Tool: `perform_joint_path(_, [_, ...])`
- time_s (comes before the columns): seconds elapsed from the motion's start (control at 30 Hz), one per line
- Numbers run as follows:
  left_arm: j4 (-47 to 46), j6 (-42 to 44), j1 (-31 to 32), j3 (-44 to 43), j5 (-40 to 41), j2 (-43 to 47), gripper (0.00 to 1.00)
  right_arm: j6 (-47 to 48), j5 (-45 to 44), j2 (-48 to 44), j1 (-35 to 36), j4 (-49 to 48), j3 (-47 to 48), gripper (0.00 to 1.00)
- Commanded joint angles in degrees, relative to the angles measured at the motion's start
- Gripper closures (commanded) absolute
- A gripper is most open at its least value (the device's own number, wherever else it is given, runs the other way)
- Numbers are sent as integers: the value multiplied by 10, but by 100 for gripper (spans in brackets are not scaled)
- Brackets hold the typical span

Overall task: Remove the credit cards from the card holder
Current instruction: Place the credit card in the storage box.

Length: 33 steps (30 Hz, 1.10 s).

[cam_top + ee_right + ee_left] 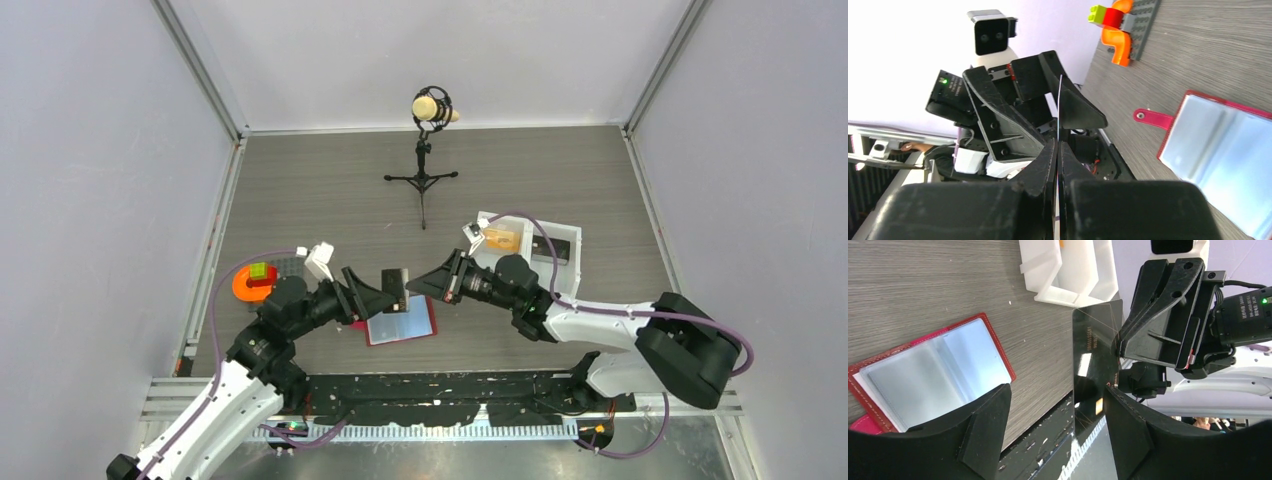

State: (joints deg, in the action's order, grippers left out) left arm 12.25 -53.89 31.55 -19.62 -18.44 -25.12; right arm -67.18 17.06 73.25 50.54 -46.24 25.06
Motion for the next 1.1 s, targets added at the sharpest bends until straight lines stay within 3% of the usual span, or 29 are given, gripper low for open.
perform_joint_path(0.0, [-79, -23, 1, 14, -36, -2, 30, -38, 15, 27, 11, -121, -8, 95])
perform_joint_path(0.17, [-119, -50, 1, 29, -62, 3, 52, -35, 23, 47, 19, -144, -12, 94])
perform_joint_path(0.33, [-117, -54, 0, 37, -69, 29, 99, 20, 59, 36, 7, -110, -10, 84])
perform_joint_path(0.57, [-89, -17, 0, 34, -126, 33, 100, 154, 207, -5, -63, 17, 16, 60])
perform_joint_path(0.67, [-75, 5, 0, 24, -180, 2, 100, 279, 223, -44, -74, 206, 63, 59])
perform_joint_path(0.8, [-73, 32, 1, 2, -265, -64, 100, 392, 223, -65, -75, 368, 151, 58])
perform_joint_path(1.07, [-52, 68, 1, -13, -309, -85, 100, 455, 294, -24, -74, 457, 223, 60])
